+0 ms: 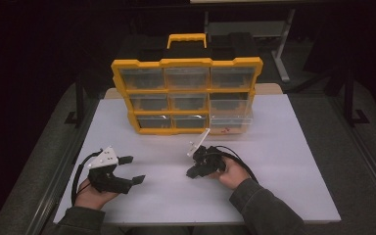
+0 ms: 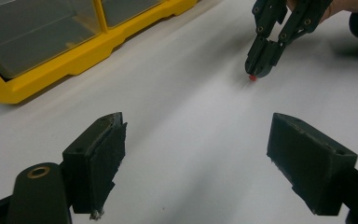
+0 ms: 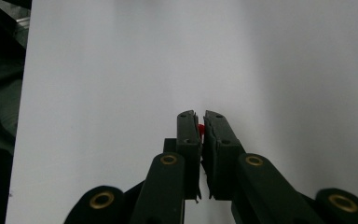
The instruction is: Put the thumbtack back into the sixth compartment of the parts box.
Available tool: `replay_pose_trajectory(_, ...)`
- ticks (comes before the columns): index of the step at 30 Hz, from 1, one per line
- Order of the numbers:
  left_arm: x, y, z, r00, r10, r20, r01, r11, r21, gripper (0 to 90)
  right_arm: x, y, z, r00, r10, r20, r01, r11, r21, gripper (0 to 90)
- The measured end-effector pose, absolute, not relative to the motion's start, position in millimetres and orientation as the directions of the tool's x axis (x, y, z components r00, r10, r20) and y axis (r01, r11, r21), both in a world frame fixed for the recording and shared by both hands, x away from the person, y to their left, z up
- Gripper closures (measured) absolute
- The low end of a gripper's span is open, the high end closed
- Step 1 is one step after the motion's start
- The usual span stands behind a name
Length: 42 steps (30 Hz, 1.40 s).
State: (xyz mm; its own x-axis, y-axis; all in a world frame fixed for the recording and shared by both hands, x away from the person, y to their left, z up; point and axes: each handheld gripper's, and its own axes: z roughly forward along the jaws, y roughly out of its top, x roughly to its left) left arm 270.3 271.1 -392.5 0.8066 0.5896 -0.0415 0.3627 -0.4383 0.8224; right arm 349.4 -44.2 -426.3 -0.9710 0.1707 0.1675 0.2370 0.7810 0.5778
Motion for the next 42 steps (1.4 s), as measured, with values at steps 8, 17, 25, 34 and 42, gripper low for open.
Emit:
replay_pose_trajectory(8,269.8,270.0,-392.9,0.802,0.595,-0.053,0.368,-0.423,0.828,18.8,352.7,-47.3,-412.5,-0.969,0.178,0.172,0.246,0.772,0.587,84.2)
replay_pose_trajectory(17,269.8,270.9,-392.3,0.803,0.594,-0.051,0.37,-0.43,0.824,18.9,357.7,-49.2,-388.5,-0.97,0.172,0.174,0.243,0.758,0.605,84.2)
replay_pose_trajectory(25,269.7,271.1,-391.9,0.803,0.594,-0.052,0.371,-0.429,0.824,18.8,361.7,-51.6,-365.6,-0.974,0.164,0.159,0.228,0.747,0.625,84.2)
replay_pose_trajectory(34,269.7,271.9,-390.6,0.803,0.594,-0.049,0.367,-0.427,0.827,18.8,365.0,-55.6,-338.3,-0.976,0.157,0.148,0.215,0.739,0.639,84.2)
replay_pose_trajectory(42,269.9,271.0,-391.1,0.803,0.593,-0.05,0.367,-0.427,0.826,18.9,365.6,-54.6,-320.9,-0.98,0.145,0.135,0.198,0.737,0.646,84.2)
